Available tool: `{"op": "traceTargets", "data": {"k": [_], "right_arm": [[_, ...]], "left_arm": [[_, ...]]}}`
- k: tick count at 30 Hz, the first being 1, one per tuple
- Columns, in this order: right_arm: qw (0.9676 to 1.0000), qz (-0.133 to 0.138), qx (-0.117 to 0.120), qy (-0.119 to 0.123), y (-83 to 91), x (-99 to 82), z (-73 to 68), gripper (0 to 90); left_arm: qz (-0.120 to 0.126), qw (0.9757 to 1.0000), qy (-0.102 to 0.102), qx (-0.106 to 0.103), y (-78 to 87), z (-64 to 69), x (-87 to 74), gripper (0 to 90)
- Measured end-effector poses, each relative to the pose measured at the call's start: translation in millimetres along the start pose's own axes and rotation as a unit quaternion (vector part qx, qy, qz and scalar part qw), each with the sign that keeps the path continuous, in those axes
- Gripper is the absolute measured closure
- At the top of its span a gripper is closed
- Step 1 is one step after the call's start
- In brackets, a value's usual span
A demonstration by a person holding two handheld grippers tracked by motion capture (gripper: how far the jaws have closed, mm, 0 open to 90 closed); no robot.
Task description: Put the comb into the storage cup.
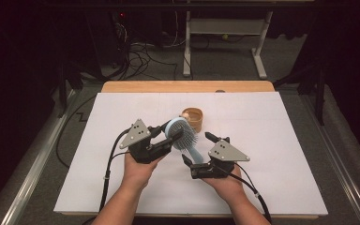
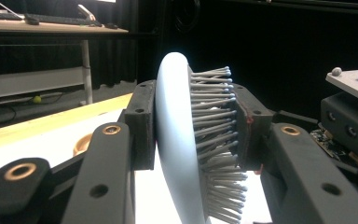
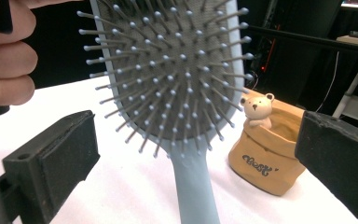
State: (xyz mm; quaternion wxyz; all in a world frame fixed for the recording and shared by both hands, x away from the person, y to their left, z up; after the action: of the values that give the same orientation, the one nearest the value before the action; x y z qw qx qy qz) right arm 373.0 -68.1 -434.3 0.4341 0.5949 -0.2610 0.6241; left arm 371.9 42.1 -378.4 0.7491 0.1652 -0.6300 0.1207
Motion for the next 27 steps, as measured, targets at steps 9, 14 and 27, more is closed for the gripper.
{"op": "traceTargets", "data": {"k": [9,14,27], "right_arm": [[1.0,-0.008,-0.004,0.0,3.3,-6.1,8.3,0.0],[0.9999,-0.012,-0.011,0.0,5.8,-11.8,17.1,0.0],[0.999,-0.021,-0.04,0.001,22.4,-29.0,48.7,0.0]], "left_arm": [[0.002,0.9997,-0.006,0.022,13.3,-10.7,-4.4,58.9],[0.004,0.9996,-0.009,0.028,21.6,-15.2,-4.1,58.9],[0.003,0.9984,-0.014,0.054,41.4,-26.5,-4.9,58.8]]}}
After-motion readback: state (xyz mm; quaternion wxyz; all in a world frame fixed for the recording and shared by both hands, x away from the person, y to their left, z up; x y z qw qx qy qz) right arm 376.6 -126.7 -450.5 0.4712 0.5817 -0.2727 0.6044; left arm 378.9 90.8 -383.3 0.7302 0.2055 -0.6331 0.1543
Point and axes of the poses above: each handheld gripper's, and its own axes: y roughly backward along the jaws, x roughly out of its top, z roughly to its right, the point moved 9 cm from there along -y, roughly forward along the jaws, and after that the axes turned 14 degrees about -x, right-handed, at the moved point
